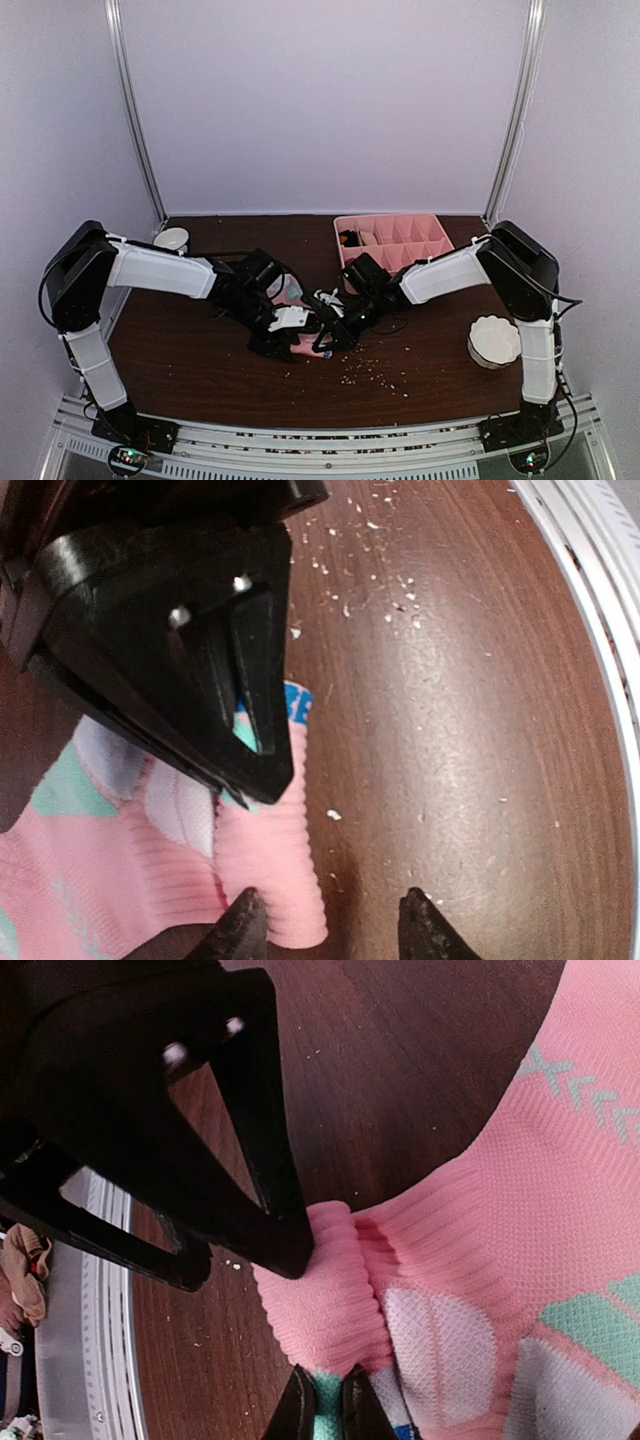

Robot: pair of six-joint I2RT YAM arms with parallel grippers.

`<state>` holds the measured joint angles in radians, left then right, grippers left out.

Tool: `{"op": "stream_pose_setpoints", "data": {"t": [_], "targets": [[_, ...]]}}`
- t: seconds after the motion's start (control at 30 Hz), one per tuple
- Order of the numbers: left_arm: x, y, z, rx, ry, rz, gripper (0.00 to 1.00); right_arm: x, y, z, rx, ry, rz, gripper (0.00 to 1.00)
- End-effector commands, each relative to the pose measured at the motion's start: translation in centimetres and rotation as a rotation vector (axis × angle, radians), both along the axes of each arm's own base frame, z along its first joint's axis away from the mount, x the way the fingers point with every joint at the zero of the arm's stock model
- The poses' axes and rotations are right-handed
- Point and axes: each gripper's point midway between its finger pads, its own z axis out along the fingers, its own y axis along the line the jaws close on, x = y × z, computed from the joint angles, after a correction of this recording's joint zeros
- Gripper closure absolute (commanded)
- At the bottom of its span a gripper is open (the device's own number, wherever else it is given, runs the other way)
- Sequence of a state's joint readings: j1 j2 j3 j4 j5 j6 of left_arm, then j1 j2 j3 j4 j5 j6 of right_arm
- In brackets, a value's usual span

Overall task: Roll the socks
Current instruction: Roll the sock at the center of the board.

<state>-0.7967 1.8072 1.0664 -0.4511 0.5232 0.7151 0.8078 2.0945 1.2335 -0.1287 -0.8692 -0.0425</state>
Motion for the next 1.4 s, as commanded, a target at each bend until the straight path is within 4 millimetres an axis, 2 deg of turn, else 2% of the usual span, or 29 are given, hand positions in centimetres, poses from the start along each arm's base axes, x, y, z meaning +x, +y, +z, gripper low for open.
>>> {"op": "stream_pose_setpoints", "data": {"t": [0.0,0.1,0.2,0.43,0.63,0.7,0.77,0.83,0.9,0.93,1.17,1.37], "targets": [[2.4,-1.1,0.1,-0.01,-0.148,0.028,0.55,-2.3,-5.2,-7.8,-0.341,0.271,-0.126,1.0],[2.9,-1.3,-0.3,0.006,-0.168,0.05,0.62,-2.2,-4.9,-7.8,-0.341,0.312,-0.159,1.0],[2.5,-1.2,-0.7,0.018,-0.158,0.047,0.69,-2.3,-4.4,-7.7,-0.318,0.363,-0.195,1.0],[0.7,-0.8,-1.7,0.056,-0.146,-0.006,0.67,-2.1,-3.6,-7.6,-0.296,0.456,-0.269,1.0],[1.0,-1.4,-1.6,0.063,-0.158,0.012,0.66,-1.9,-3.1,-7.2,-0.284,0.469,-0.285,1.0],[1.1,-1.7,-1.6,0.063,-0.144,0.016,0.7,-1.8,-2.8,-6.9,-0.27,0.47,-0.291,1.0],[0.9,-1.9,-1.8,0.066,-0.112,0.018,0.8,-1.6,-2.6,-6.7,-0.262,0.463,-0.303,1.0],[0.8,-2.0,-2.2,0.077,-0.071,0.033,0.97,-1.3,-2.7,-6.4,-0.246,0.434,-0.313,0.93],[0.8,-1.8,-2.8,0.089,0.001,0.053,1.0,-0.8,-3.0,-5.7,-0.219,0.378,-0.334,0.61],[0.8,-1.6,-2.7,0.085,0.043,0.065,1.0,-0.4,-3.2,-5.2,-0.199,0.347,-0.348,0.54],[2.5,0.0,-3.3,0.05,0.287,0.194,1.0,1.4,-6.1,-2.9,-0.165,0.125,-0.417,0.49],[2.5,-0.3,-4.1,0.05,0.459,0.244,1.0,3.0,-8.6,-0.3,-0.136,-0.099,-0.495,0.37]]}}
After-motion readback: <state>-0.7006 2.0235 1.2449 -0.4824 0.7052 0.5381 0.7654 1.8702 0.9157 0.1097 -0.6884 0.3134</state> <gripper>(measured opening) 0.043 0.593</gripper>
